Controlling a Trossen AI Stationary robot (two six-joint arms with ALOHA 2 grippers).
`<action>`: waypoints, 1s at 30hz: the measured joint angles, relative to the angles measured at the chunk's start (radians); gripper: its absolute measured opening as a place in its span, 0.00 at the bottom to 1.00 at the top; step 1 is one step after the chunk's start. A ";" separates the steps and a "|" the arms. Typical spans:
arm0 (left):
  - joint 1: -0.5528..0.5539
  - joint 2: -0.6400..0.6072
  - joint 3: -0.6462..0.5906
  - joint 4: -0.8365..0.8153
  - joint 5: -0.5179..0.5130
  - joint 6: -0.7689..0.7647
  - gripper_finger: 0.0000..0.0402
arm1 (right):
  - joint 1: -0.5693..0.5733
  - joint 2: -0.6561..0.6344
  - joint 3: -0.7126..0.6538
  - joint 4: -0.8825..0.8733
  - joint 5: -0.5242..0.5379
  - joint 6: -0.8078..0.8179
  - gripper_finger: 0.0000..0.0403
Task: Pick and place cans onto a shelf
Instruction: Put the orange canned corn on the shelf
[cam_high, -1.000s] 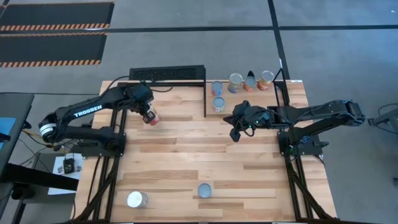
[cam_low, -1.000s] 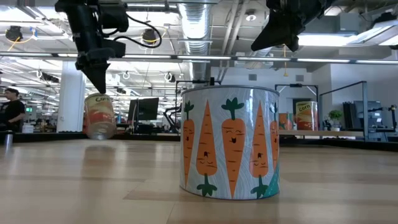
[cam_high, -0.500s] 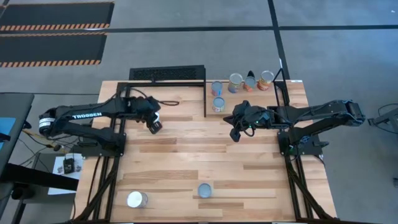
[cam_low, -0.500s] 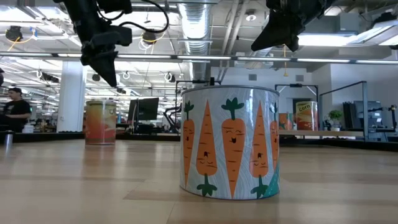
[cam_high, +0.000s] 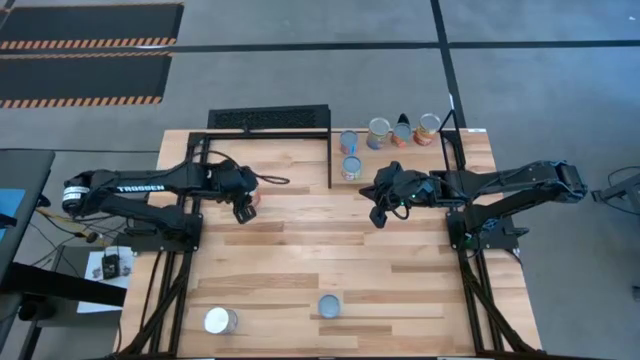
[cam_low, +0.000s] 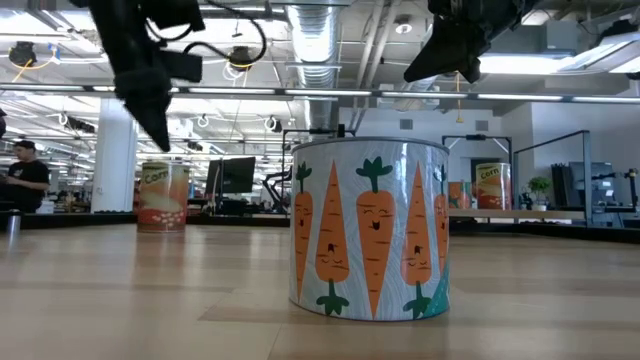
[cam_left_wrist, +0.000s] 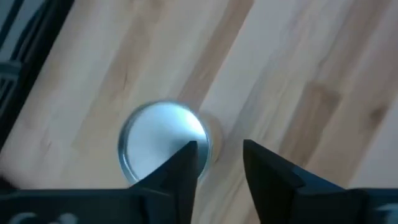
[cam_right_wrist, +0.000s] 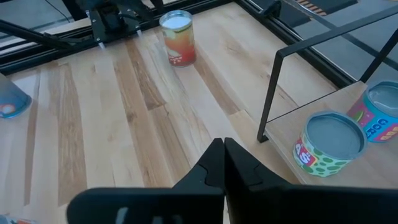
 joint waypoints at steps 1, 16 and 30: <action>-0.002 0.000 -0.018 -0.001 -0.009 0.002 0.31 | 0.000 0.000 0.000 0.000 0.000 0.000 0.03; 0.002 0.013 -0.117 0.125 0.001 0.077 0.03 | 0.000 0.000 0.000 0.001 0.000 0.000 0.03; -0.097 0.106 -0.074 0.432 0.154 -0.029 0.00 | 0.008 -0.051 0.001 -0.018 0.000 0.008 0.03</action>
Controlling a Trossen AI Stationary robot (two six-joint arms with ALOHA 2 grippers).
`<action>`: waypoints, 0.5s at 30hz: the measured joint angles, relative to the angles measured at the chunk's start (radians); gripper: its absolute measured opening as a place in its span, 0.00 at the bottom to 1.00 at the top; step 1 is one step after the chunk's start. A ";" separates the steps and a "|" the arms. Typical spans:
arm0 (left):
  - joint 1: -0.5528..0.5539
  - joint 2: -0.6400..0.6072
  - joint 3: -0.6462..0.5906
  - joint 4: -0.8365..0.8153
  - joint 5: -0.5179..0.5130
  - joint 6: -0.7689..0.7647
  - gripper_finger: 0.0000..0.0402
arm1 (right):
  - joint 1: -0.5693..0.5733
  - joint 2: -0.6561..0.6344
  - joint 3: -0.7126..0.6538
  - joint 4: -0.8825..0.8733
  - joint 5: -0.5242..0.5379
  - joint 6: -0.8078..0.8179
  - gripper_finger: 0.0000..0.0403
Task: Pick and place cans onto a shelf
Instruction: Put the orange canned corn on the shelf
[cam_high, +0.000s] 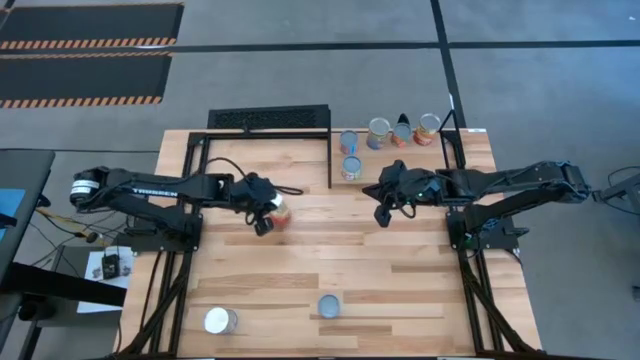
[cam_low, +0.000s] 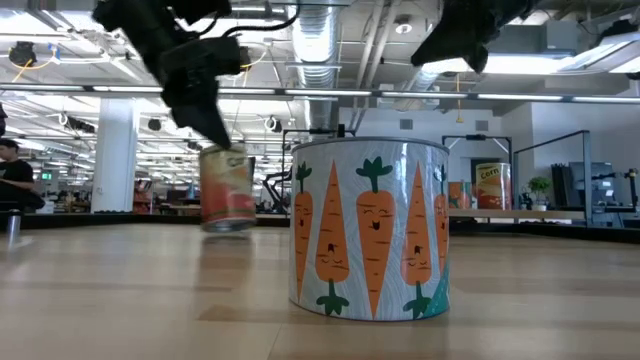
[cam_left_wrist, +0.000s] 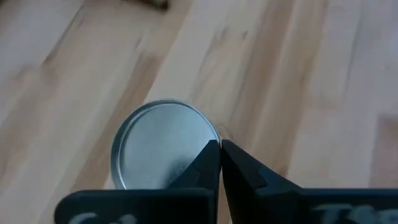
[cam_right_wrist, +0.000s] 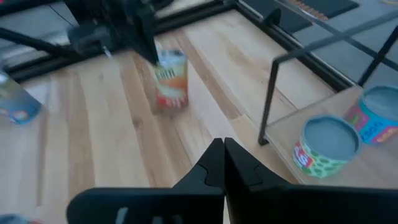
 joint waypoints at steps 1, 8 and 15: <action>-0.010 0.026 0.018 0.021 -0.001 0.000 0.00 | 0.001 -0.013 0.000 0.002 0.000 0.000 0.03; -0.046 0.261 0.195 0.118 -0.007 0.034 0.00 | 0.025 -0.118 0.000 -0.063 0.001 0.015 0.03; -0.047 0.492 0.418 0.117 0.013 0.101 0.00 | 0.033 -0.191 0.000 -0.087 0.004 0.030 0.03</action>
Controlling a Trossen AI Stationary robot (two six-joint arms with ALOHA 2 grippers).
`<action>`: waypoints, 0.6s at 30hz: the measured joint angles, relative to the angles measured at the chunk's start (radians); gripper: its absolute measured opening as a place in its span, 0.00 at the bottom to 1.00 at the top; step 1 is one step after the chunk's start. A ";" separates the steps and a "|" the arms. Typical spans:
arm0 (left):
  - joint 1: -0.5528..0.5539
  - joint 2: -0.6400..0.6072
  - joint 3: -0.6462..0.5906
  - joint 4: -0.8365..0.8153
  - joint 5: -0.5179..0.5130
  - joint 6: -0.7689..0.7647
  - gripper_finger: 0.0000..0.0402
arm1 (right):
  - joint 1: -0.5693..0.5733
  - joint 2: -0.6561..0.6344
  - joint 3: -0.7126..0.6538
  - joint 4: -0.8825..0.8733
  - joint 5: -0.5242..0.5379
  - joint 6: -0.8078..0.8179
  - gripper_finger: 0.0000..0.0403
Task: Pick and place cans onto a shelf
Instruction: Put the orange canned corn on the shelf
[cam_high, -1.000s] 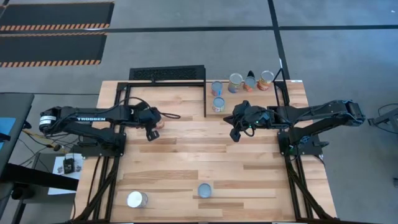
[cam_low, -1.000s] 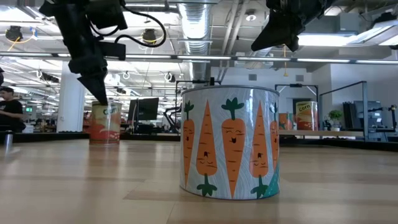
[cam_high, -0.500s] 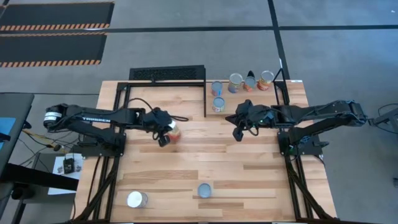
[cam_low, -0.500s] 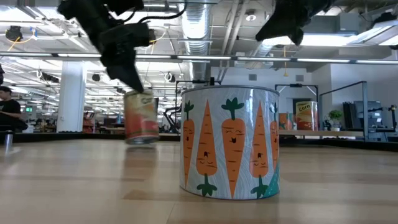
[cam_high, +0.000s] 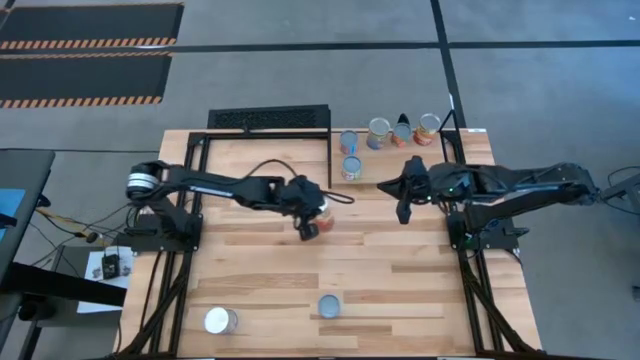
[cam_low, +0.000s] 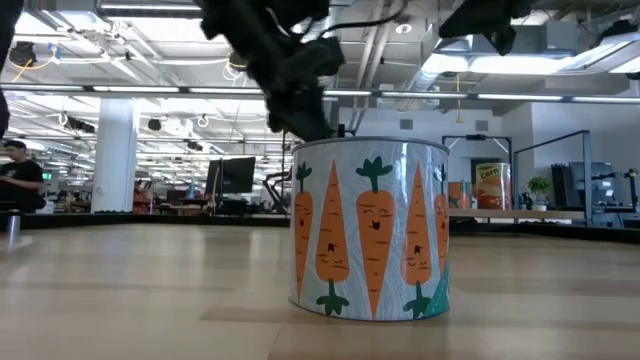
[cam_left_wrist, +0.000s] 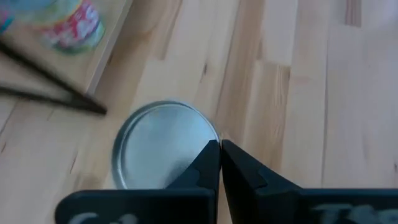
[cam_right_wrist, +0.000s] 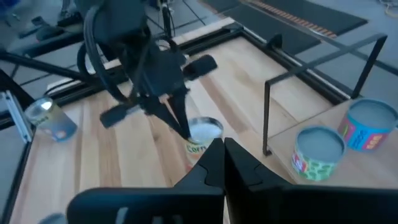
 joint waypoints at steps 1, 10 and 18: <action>0.000 0.029 0.028 0.000 0.000 0.006 0.00 | 0.002 -0.008 -0.001 -0.010 0.000 0.000 0.03; -0.020 0.193 0.179 0.030 0.069 0.024 0.00 | 0.034 -0.026 -0.001 -0.017 0.000 0.015 0.03; -0.039 0.198 0.198 0.022 0.082 0.009 0.05 | 0.038 -0.024 -0.002 -0.013 -0.001 0.017 0.03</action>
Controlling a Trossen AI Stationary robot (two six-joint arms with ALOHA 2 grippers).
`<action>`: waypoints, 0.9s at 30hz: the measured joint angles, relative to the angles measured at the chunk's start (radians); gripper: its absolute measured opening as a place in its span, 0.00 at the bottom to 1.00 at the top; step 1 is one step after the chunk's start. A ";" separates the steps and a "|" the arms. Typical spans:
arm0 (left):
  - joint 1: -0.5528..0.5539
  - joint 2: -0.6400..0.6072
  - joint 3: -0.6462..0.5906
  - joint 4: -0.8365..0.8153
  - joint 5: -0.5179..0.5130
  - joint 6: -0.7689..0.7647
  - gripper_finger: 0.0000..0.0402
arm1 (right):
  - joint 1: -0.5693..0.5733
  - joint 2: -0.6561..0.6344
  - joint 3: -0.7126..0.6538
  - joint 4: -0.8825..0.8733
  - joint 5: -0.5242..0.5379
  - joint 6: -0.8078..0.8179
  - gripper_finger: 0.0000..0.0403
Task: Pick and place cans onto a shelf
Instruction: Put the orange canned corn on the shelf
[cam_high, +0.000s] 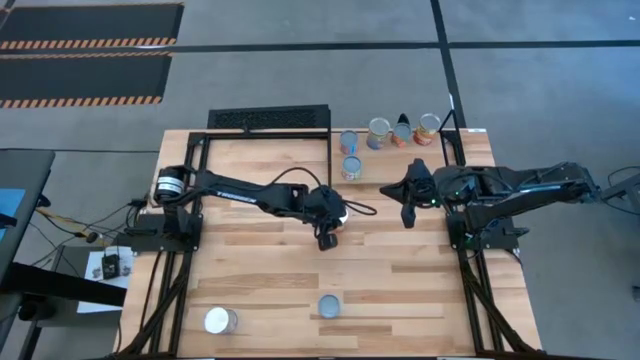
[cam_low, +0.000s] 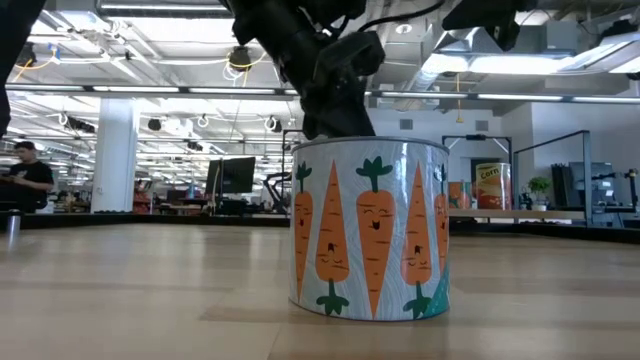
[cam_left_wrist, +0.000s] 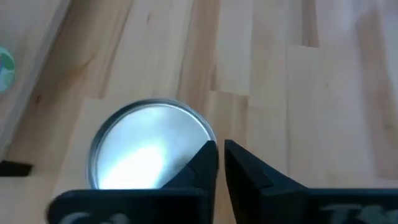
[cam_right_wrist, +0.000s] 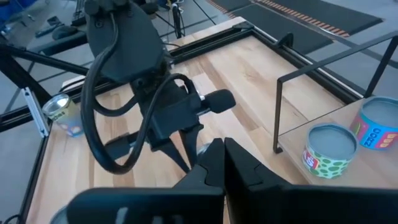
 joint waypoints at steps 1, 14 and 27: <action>0.000 -0.004 0.000 -0.001 0.014 -0.006 0.06 | 0.000 0.000 0.000 0.000 0.000 0.000 0.03; 0.004 -0.213 -0.057 0.044 -0.114 -0.019 0.22 | 0.000 0.015 0.000 0.024 -0.002 -0.003 0.03; 0.045 -0.585 -0.598 0.505 -0.069 -0.190 0.01 | 0.000 0.315 0.007 0.213 -0.108 -0.062 0.13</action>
